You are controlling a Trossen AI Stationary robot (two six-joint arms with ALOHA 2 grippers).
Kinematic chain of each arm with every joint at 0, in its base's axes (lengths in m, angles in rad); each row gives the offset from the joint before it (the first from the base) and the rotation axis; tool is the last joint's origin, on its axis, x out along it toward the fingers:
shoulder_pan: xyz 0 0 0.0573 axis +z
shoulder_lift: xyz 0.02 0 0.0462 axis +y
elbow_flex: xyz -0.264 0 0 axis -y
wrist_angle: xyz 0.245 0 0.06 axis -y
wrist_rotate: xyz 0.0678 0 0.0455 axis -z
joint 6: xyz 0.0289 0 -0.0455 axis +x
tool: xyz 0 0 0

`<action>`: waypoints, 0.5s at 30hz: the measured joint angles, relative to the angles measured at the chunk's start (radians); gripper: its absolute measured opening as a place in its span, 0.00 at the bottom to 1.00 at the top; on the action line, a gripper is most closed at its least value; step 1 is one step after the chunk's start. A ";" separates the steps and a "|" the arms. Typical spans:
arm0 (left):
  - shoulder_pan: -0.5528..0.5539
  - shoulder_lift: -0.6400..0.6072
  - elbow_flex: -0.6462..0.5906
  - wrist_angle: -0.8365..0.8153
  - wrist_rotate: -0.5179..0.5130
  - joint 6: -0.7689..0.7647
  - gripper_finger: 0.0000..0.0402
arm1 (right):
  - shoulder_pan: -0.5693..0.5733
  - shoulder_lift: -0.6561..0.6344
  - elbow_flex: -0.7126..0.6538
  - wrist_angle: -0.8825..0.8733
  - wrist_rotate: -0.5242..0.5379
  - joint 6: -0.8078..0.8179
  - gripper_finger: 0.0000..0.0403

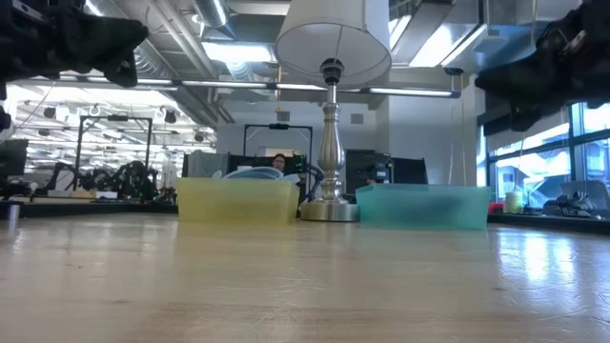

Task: Pick & Place USB Port
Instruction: Return to Home Position

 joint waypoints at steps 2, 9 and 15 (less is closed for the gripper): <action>0.010 0.000 0.000 0.000 0.000 0.000 0.12 | -0.031 0.000 0.000 0.000 0.000 0.000 0.16; 0.013 0.001 0.000 0.000 -0.001 0.000 0.12 | -0.089 0.000 0.000 0.001 0.000 0.000 0.16; 0.013 0.001 0.000 0.000 -0.001 0.000 0.12 | -0.089 0.001 0.000 0.002 0.000 0.000 0.16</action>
